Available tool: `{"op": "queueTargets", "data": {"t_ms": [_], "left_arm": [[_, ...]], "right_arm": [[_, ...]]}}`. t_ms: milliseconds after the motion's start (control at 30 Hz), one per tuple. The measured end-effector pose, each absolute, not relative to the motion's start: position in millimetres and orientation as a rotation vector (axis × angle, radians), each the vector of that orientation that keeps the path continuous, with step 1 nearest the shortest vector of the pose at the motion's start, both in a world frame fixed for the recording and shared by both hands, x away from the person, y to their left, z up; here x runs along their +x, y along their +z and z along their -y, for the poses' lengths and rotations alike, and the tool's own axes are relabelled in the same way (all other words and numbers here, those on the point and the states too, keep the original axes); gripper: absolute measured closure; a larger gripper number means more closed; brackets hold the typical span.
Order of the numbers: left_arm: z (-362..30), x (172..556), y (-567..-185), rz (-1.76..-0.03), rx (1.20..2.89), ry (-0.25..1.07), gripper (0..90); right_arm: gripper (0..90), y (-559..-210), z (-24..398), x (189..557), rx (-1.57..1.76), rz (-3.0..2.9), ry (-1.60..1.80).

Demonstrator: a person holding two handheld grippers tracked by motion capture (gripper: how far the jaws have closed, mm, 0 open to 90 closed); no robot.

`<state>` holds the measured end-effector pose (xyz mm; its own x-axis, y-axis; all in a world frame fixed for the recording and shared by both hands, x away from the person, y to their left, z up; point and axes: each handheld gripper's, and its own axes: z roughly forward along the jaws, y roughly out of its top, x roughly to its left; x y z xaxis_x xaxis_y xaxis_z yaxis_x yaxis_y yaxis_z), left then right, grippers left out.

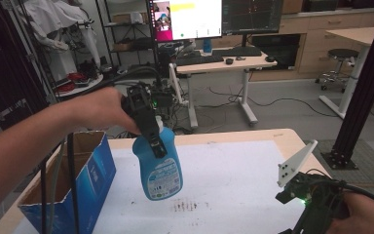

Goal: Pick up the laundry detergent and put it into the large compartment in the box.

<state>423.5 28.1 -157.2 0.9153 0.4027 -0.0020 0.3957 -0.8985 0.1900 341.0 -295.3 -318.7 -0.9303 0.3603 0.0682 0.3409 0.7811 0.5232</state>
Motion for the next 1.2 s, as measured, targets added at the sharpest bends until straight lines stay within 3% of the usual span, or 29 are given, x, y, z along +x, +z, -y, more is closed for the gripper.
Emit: {"op": "queueTargets", "data": {"t_ms": [200, 533, 867, 1200], "left_arm": [[-56, 423, -130, -0.782, 2.842, 0.109, 37.7], [-102, 415, -99, -0.92, 2.775, 0.155, 37.7], [-150, 406, -86, -1.154, 2.687, 0.199, 37.6], [-195, 399, -77, -1.276, 2.646, 0.241, 37.7]], "right_arm": [[1.9, -316, 294, 340, 0.574, -2.928, 0.856], [1.9, -315, 288, 343, 0.553, -2.932, 0.854], [1.9, -313, 283, 341, 0.529, -2.939, 0.852], [1.9, -313, 277, 345, 0.52, -2.943, 0.854]]}}
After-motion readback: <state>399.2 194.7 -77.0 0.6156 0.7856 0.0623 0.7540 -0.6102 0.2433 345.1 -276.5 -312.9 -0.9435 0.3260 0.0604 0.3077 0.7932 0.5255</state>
